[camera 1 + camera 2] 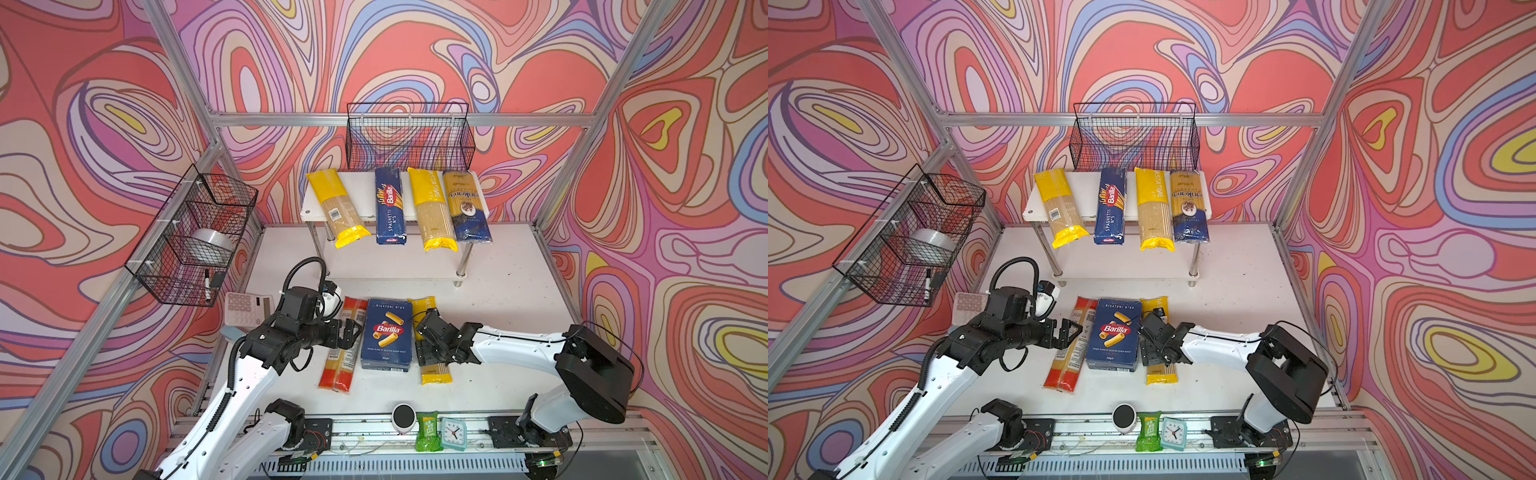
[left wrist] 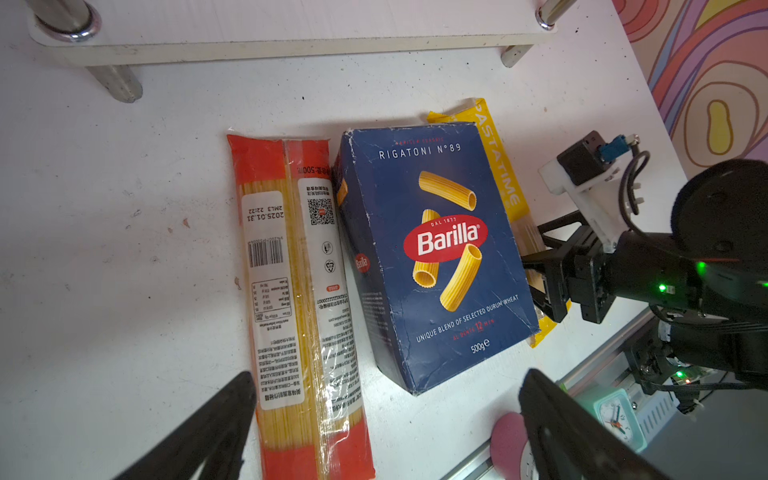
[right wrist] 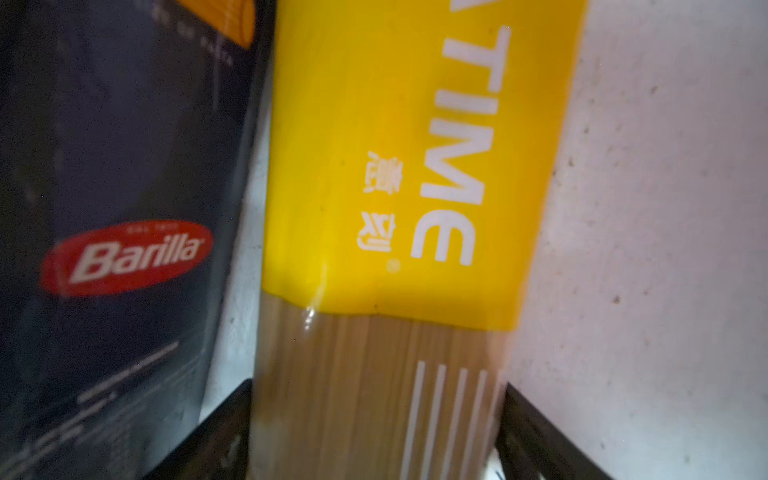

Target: Place and organize the pasta boxes and bags onto the shelf

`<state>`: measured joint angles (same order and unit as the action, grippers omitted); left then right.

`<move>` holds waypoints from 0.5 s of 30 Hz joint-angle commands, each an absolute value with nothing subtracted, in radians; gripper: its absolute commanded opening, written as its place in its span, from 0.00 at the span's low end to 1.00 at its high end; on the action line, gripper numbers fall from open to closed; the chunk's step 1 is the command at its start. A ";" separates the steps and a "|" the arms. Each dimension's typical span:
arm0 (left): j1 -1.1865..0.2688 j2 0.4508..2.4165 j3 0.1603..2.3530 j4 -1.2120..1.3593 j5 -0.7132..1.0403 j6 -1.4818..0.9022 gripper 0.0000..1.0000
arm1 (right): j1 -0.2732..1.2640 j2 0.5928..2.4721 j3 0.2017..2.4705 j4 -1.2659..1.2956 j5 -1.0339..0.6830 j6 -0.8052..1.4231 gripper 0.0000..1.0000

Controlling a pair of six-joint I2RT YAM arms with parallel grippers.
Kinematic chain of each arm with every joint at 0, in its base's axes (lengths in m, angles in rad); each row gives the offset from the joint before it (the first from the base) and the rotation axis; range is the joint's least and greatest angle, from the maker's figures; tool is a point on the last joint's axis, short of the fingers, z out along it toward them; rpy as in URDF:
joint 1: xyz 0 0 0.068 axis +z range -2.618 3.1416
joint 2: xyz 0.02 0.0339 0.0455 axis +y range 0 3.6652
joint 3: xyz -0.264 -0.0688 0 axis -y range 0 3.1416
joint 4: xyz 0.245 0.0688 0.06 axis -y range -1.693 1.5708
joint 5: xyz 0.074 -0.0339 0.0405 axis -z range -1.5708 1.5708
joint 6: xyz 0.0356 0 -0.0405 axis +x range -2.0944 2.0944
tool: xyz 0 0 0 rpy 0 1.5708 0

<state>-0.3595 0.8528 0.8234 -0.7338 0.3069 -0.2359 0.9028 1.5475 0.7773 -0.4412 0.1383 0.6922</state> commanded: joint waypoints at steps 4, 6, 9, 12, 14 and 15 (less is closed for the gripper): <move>-0.361 0.828 0.850 -0.764 0.287 -0.223 1.00 | 0.916 1.557 0.736 -0.425 0.125 0.735 0.80; -0.361 0.831 0.849 -0.765 0.277 -0.225 1.00 | 0.917 1.562 0.749 -0.455 0.145 0.758 0.76; -0.361 0.844 0.856 -0.781 0.257 -0.226 1.00 | 0.921 1.570 0.759 -0.480 0.156 0.777 0.73; -0.360 0.847 0.853 -0.772 0.277 -0.224 1.00 | 0.925 1.555 0.751 -0.470 0.159 0.790 0.68; -0.361 0.847 0.852 -0.769 0.284 -0.223 1.00 | 0.926 1.536 0.744 -0.465 0.171 0.801 0.58; -0.362 0.847 0.853 -0.770 0.289 -0.221 1.00 | 0.927 1.524 0.741 -0.464 0.183 0.807 0.56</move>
<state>-0.3592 0.8467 0.8246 -0.7429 0.2836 -0.2359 0.9188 1.5398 0.7681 -0.4297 0.1711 0.7708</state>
